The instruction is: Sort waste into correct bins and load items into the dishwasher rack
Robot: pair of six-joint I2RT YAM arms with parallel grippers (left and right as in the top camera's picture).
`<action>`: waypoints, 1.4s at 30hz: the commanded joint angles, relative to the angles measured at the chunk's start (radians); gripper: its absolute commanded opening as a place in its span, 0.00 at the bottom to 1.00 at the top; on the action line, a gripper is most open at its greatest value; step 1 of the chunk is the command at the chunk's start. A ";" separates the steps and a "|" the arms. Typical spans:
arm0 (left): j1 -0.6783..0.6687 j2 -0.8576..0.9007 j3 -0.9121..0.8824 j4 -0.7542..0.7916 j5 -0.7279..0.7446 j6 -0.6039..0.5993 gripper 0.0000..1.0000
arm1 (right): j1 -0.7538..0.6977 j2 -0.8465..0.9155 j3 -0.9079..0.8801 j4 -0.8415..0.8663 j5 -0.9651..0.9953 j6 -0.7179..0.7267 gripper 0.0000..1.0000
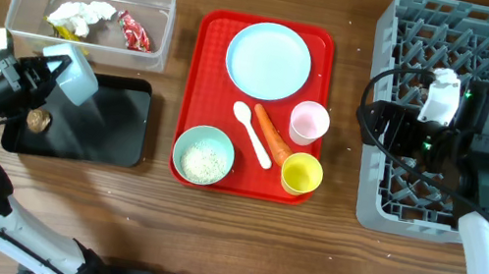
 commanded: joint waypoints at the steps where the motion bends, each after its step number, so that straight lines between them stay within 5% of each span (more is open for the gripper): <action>1: -0.040 -0.049 -0.006 -0.011 0.042 0.028 0.04 | 0.005 0.006 0.014 0.000 -0.015 -0.011 1.00; 5: -0.183 -0.258 0.050 -0.008 -0.230 -0.003 0.04 | 0.005 0.006 0.014 -0.001 -0.015 -0.011 1.00; 10: -0.613 -0.545 0.063 0.159 -0.877 -0.216 0.04 | 0.005 0.006 0.014 0.003 -0.015 0.007 1.00; 18: -1.148 -0.307 0.063 0.367 -1.578 -0.247 0.04 | 0.005 0.006 0.014 -0.006 -0.015 0.008 1.00; 24: -1.176 -0.044 0.063 0.430 -1.630 -0.243 0.04 | 0.005 0.006 0.014 -0.011 -0.015 0.008 1.00; 35: -1.208 -0.035 0.063 0.364 -1.512 -0.243 0.05 | 0.005 0.006 0.014 -0.012 -0.015 0.007 1.00; 36: -1.208 -0.035 0.063 0.355 -1.512 -0.243 0.18 | 0.005 0.006 0.014 -0.012 -0.015 0.008 1.00; 37: -1.208 -0.035 0.063 0.352 -1.512 -0.243 0.55 | 0.005 0.006 0.014 -0.012 -0.015 0.007 1.00; 40: -1.202 -0.047 0.082 0.342 -1.519 -0.262 0.91 | 0.005 0.006 0.014 -0.018 -0.015 0.006 1.00; 42: -1.192 -0.088 0.163 0.270 -1.542 -0.300 0.95 | 0.005 0.006 0.014 -0.033 -0.015 0.006 1.00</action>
